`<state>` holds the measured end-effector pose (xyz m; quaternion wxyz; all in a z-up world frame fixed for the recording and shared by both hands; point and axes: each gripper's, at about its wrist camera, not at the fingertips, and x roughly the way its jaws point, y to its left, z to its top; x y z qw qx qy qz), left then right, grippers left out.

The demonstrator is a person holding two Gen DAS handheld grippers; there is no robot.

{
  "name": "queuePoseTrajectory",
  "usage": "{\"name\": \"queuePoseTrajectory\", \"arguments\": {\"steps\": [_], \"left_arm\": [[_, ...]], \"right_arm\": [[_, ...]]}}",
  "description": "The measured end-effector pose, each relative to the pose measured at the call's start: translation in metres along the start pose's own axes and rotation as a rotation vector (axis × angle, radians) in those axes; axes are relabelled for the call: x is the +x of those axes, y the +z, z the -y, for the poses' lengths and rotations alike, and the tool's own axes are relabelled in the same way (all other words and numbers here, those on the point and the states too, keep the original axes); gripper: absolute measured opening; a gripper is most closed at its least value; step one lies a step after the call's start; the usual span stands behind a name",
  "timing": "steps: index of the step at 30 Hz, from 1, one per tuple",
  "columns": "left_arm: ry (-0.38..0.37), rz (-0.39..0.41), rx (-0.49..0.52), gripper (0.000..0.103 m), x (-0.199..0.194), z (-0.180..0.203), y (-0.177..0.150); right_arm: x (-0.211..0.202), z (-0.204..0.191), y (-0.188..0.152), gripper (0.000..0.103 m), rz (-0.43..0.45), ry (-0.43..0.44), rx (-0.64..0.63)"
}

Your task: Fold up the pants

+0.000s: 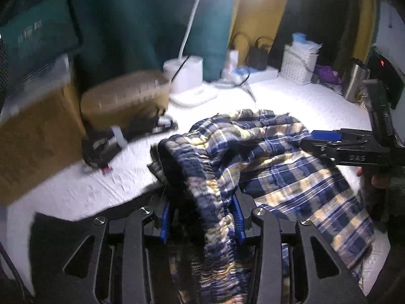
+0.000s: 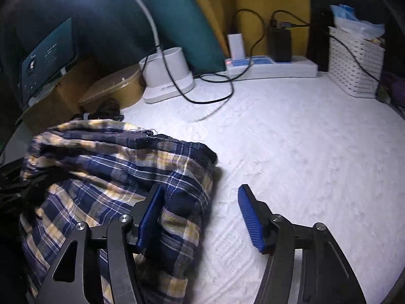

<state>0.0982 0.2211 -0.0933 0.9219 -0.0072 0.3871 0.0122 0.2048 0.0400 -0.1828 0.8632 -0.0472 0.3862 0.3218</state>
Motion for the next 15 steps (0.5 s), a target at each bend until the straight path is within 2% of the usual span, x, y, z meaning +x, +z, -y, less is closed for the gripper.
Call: {"name": "queuePoseTrajectory", "arguments": {"steps": [6, 15], "left_arm": [[0.031, 0.061, 0.020, 0.041, -0.025, 0.003, 0.005], [0.072, 0.078, -0.005, 0.041, -0.028, -0.012, 0.008]], "right_arm": [[-0.015, 0.003, -0.007, 0.064, 0.005, -0.035, 0.009], [-0.026, 0.006, -0.010, 0.064, 0.009, -0.048, 0.016]]}}
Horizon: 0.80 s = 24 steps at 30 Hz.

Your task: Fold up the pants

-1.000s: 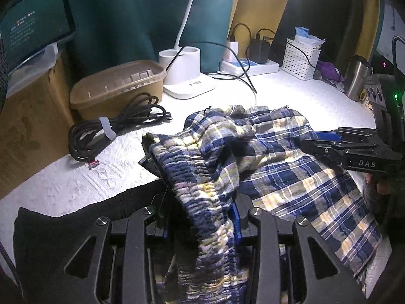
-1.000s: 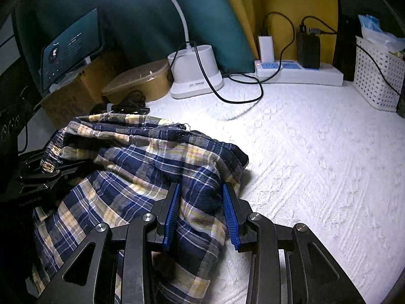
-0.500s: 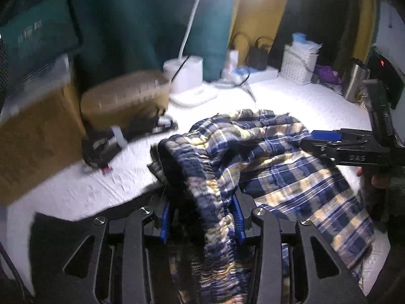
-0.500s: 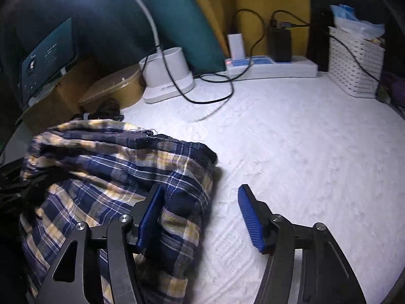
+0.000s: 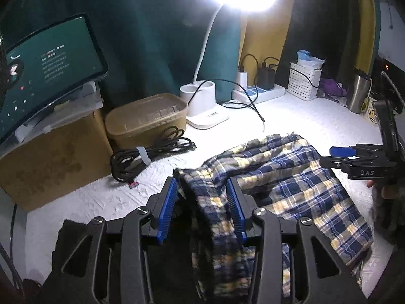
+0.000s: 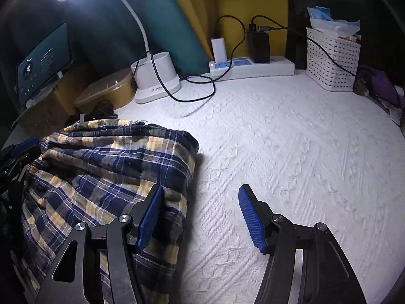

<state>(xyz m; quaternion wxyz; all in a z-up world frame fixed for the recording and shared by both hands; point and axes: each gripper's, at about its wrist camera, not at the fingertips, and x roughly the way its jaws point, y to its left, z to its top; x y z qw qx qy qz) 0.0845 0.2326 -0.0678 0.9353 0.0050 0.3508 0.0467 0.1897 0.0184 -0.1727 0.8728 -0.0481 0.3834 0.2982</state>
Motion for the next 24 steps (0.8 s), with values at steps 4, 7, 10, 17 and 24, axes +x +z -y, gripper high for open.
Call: {"name": "queuePoseTrajectory", "arguments": {"steps": [4, 7, 10, 17, 24], "left_arm": [[0.023, -0.023, 0.021, 0.041, 0.019, -0.003, 0.002], [0.036, -0.052, 0.024, 0.041, 0.035, -0.008, 0.001], [0.040, -0.082, 0.021, 0.042, 0.050, -0.014, -0.003], [0.003, -0.121, -0.067, 0.063, 0.071, -0.038, -0.013], [-0.046, -0.043, -0.094, 0.064, 0.041, -0.035, -0.012]], "right_arm": [[0.005, 0.001, 0.006, 0.064, 0.004, 0.002, -0.001], [0.015, 0.002, 0.011, 0.064, -0.006, 0.003, -0.003], [0.026, 0.004, 0.013, 0.064, -0.019, 0.005, -0.007], [0.036, 0.004, 0.015, 0.071, -0.035, 0.006, -0.015], [0.017, 0.005, 0.008, 0.071, -0.018, -0.010, -0.002]]}}
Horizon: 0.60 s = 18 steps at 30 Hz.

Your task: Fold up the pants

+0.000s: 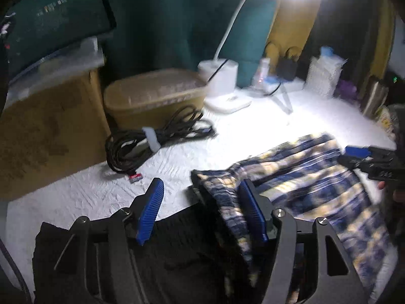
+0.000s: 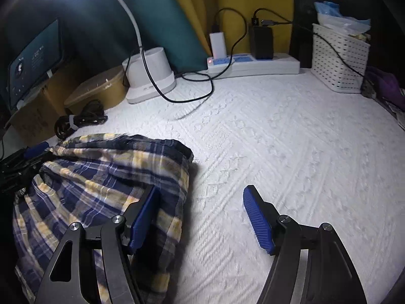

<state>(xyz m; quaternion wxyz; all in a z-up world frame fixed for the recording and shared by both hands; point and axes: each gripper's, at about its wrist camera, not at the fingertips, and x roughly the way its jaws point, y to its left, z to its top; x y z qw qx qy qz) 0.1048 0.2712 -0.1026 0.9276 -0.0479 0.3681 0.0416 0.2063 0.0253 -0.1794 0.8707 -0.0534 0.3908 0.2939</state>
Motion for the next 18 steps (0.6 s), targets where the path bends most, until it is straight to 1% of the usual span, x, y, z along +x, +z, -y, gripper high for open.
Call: {"name": "queuePoseTrajectory", "arguments": {"steps": [1, 4, 7, 10, 12, 15, 18], "left_arm": [[-0.024, 0.018, -0.007, 0.064, -0.008, 0.001, -0.001], [-0.060, 0.028, -0.005, 0.064, -0.022, 0.004, -0.007], [-0.078, 0.011, 0.005, 0.064, -0.029, 0.010, -0.017], [-0.107, -0.040, -0.030, 0.064, -0.028, 0.010, -0.029], [-0.080, -0.071, -0.046, 0.064, -0.026, 0.007, -0.039], [-0.069, -0.076, -0.057, 0.064, -0.031, 0.006, -0.046], [-0.029, -0.069, -0.020, 0.066, -0.037, 0.009, -0.049]], "right_arm": [[-0.004, 0.000, -0.003, 0.071, -0.003, 0.005, -0.001], [-0.012, -0.005, -0.011, 0.071, -0.008, 0.022, -0.005], [-0.022, -0.015, -0.020, 0.071, -0.004, 0.037, -0.032], [-0.026, -0.023, -0.031, 0.071, -0.019, 0.029, -0.069], [-0.026, -0.024, -0.039, 0.071, -0.035, 0.025, -0.075], [-0.029, -0.021, -0.048, 0.071, -0.048, 0.018, -0.071], [-0.034, -0.020, -0.057, 0.071, -0.051, 0.012, -0.072]]}}
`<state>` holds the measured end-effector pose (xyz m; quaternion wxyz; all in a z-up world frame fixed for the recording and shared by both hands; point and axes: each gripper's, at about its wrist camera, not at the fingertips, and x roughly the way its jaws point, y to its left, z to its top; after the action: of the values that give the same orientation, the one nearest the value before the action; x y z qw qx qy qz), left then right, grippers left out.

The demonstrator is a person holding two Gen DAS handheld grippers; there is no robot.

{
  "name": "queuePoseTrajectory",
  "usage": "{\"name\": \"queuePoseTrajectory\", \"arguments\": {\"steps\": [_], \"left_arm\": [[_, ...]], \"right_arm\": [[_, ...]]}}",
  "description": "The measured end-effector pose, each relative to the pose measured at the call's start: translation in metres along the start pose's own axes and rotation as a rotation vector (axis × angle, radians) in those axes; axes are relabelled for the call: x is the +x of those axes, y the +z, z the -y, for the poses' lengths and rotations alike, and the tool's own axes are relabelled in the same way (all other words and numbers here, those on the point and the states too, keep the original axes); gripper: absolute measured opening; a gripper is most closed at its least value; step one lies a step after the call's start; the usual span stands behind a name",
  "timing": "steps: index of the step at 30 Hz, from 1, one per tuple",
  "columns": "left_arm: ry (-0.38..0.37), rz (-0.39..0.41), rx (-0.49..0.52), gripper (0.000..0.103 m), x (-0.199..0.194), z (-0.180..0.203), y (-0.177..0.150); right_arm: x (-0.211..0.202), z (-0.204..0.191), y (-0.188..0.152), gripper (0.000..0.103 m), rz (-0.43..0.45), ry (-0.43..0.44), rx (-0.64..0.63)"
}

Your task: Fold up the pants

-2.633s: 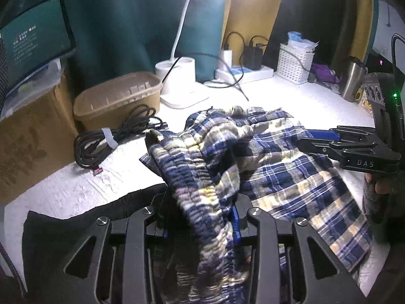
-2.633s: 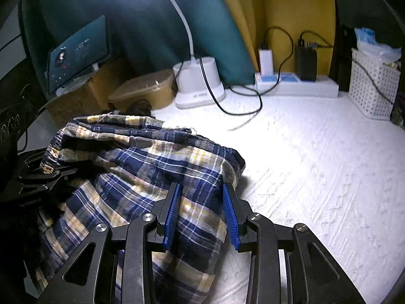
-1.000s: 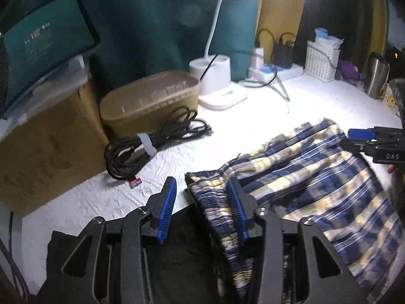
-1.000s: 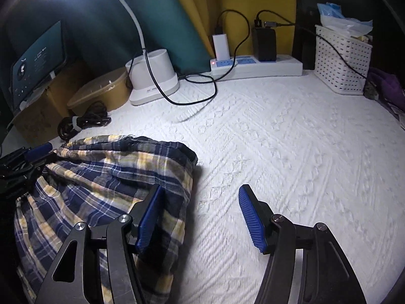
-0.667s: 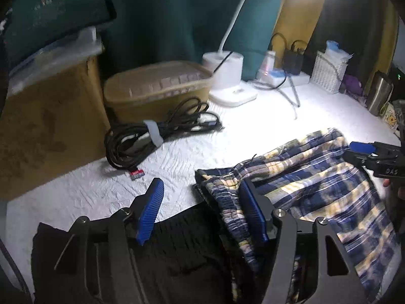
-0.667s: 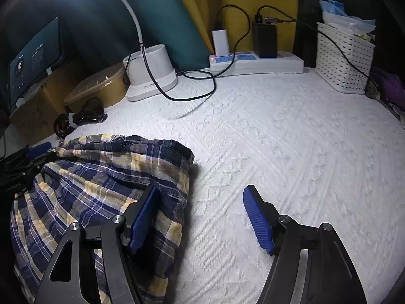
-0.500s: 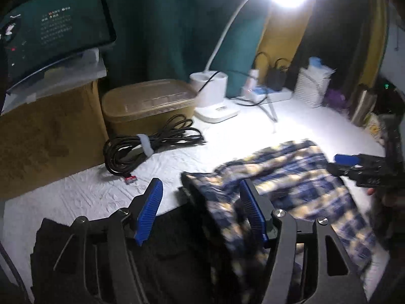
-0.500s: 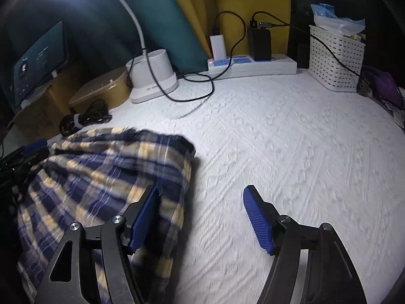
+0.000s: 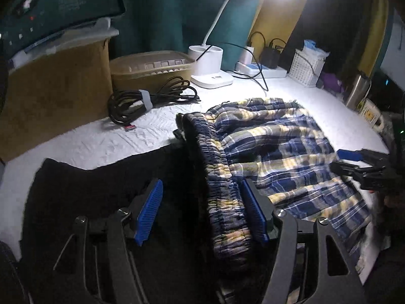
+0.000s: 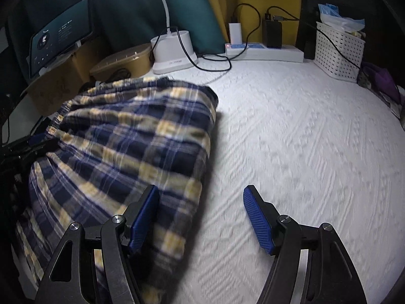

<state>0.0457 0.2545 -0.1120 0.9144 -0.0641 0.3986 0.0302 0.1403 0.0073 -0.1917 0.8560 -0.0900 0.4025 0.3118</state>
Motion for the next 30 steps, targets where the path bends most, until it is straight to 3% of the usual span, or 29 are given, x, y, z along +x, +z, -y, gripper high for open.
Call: {"name": "queuePoseTrajectory", "arguments": {"steps": [8, 19, 30], "left_arm": [[0.091, 0.016, 0.058, 0.066, -0.008, 0.013, -0.004], [0.053, 0.023, 0.009, 0.066, -0.029, 0.014, -0.015], [0.078, 0.002, 0.017, 0.066, -0.032, 0.018, -0.031]], "right_arm": [[-0.016, -0.005, -0.025, 0.071, -0.005, -0.005, -0.013], [-0.034, -0.008, -0.047, 0.071, 0.004, -0.005, -0.001], [-0.046, -0.007, -0.064, 0.073, 0.014, -0.001, -0.009]]}}
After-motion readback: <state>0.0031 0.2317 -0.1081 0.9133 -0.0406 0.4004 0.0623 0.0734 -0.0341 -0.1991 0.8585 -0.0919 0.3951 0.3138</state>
